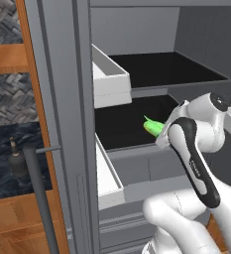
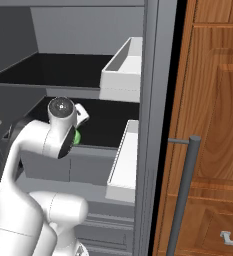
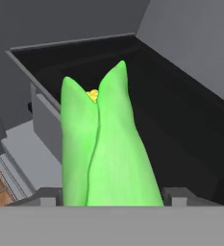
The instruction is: Place the liquor on the top shelf of the fridge to keep it out of children's reach, and place the corn and bell pepper on lower shelves for easy access.
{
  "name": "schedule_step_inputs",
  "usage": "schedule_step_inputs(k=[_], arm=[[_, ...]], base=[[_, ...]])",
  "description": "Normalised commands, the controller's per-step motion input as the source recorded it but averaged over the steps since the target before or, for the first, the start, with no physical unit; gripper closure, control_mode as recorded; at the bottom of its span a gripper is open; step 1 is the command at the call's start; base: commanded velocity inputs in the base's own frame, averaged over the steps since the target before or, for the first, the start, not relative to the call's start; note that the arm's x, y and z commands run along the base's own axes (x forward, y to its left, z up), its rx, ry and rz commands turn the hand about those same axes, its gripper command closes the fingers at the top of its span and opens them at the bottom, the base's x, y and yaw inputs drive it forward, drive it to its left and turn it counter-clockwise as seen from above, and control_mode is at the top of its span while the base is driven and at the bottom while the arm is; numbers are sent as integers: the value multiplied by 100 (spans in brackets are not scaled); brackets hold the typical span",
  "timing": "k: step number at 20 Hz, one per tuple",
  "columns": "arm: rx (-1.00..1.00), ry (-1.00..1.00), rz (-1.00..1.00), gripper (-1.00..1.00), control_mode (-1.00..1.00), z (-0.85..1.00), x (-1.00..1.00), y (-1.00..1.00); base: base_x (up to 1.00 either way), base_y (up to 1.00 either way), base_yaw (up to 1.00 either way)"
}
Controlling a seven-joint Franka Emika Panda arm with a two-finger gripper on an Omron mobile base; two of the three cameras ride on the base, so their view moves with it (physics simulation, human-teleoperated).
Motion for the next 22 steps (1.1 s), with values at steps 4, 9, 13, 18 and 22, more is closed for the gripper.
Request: schedule_step_inputs(k=[4, 9, 13, 18, 22], arm=[[-2, -3, 9, 100, -100, -10, 49, 0], [-2, -3, 8, 100, -100, -25, 44, 0], [-3, -3, 5, 100, -100, -41, 35, 0], [-3, 0, 1, 100, -100, -30, 49, 0], [-1, 0, 0, 100, -100, -16, 55, 3]], base=[[0, 0, 0], [0, 0, 0], [0, 0, 0], [0, 0, 0], [0, 0, 0]])
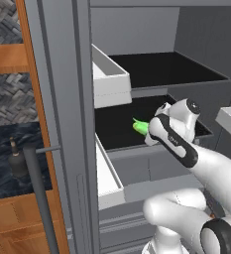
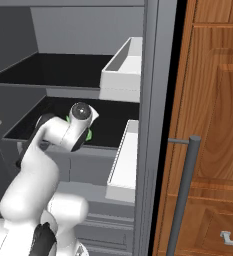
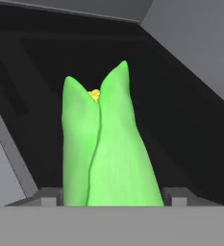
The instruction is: Place the liquor on the top shelf of the fridge to keep it out of children's reach, and place the corn and bell pepper on lower shelves for easy access.
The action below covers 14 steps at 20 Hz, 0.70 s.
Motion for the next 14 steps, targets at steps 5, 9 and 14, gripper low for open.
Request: schedule_step_inputs(k=[5, 9, 14], arm=[[0, 0, 0, 100, -100, -16, 56, 2], [0, 0, 0, 100, -100, -16, 59, 1], [0, 0, 0, 100, -100, -13, 60, 0]], base=[[0, 0, 0], [0, 0, 0], [0, 0, 0]])
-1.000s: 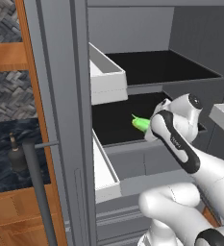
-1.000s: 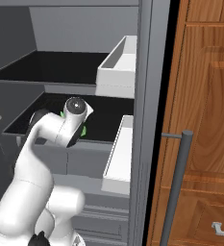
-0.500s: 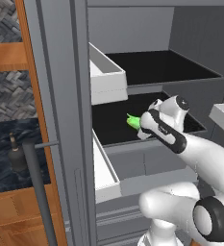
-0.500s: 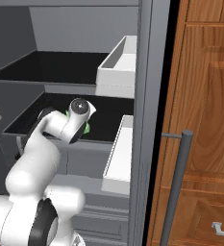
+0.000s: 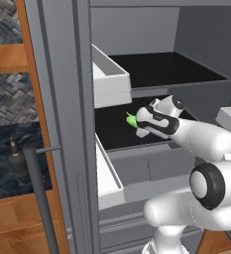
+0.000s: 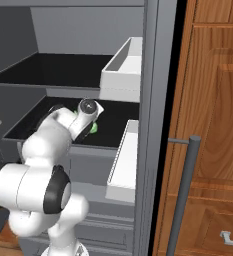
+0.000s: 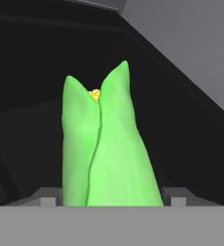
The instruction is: Place the liquor on the top shelf of the fridge to keep it out of children's reach, and place the corn and bell pepper on lower shelves for easy access.
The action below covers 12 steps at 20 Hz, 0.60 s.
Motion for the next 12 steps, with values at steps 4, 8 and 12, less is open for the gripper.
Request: schedule_step_inputs(k=[4, 8, 12], arm=[[-1, 0, 0, 100, -100, -11, 57, 6], [-8, -6, 0, -100, -100, -14, 31, 26], [-8, -17, 0, -100, -100, -1, 3, 22]], base=[[0, 0, 0], [0, 0, 0], [0, 0, 0]])
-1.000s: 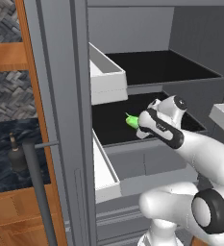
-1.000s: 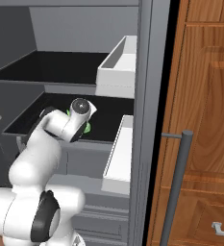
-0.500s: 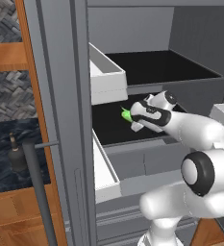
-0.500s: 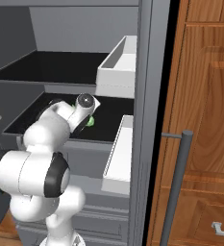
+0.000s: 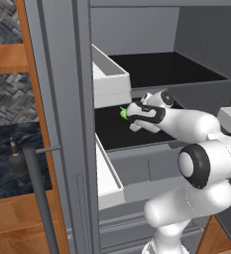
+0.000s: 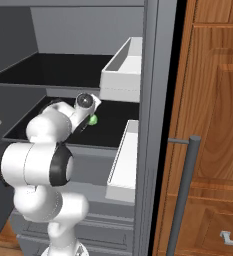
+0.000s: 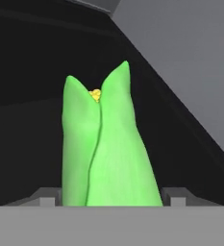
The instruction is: Place the liquor on the top shelf of the fridge to keep it out of children's reach, and place the corn and bell pepper on lower shelves for easy access.
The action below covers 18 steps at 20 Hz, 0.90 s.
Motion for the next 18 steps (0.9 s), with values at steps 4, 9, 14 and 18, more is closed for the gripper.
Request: schedule_step_inputs(k=[4, 9, 14, 18], arm=[[-5, -24, 0, -100, -100, 0, -8, 2], [-4, -19, 0, -100, -100, 1, -34, 0], [-3, -4, 0, -100, -100, 24, -44, -8], [-4, 0, 0, -100, -100, 54, -57, -8]], base=[[0, 0, 0], [0, 0, 0], [0, 0, 0], [0, 0, 0]])
